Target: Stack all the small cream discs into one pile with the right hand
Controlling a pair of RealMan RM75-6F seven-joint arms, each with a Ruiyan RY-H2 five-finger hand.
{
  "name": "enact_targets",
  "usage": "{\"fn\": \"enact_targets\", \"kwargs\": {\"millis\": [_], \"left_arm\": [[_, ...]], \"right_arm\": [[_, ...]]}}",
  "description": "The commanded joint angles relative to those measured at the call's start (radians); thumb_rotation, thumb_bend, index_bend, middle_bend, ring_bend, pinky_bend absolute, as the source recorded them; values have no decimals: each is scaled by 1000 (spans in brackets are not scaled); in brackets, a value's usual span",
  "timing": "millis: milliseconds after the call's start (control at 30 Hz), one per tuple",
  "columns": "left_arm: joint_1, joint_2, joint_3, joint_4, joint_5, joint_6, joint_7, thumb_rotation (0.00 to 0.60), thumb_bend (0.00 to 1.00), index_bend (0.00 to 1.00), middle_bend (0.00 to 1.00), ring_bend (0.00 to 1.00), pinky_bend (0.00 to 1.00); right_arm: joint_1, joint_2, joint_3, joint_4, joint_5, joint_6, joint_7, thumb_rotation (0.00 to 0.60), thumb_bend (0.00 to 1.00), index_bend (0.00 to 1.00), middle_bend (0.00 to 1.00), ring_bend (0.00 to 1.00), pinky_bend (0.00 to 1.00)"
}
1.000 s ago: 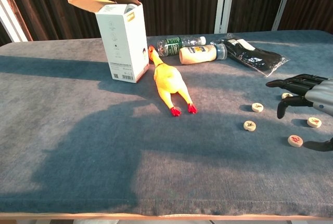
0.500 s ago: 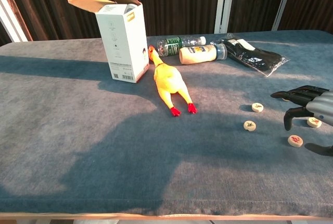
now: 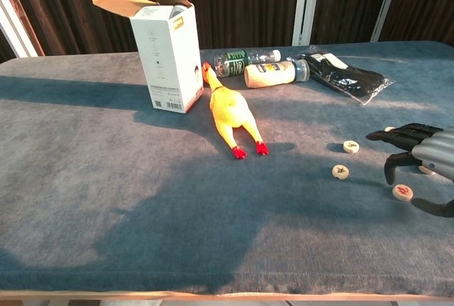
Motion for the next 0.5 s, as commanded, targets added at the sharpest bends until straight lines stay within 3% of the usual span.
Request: {"fn": "enact_targets", "kwargs": {"millis": [33, 500], "left_arm": [[0, 1, 0, 0, 0, 1, -2, 600, 526, 0, 0, 0, 48], [-2, 6, 5, 2, 13, 3, -15, 600, 527, 0, 0, 0, 47]], "right_arm": [[2, -4, -3, 4, 1, -1, -2, 600, 496, 520, 0, 0, 0], [2, -28, -3, 17, 23, 11, -19, 600, 497, 593, 0, 0, 0]]}}
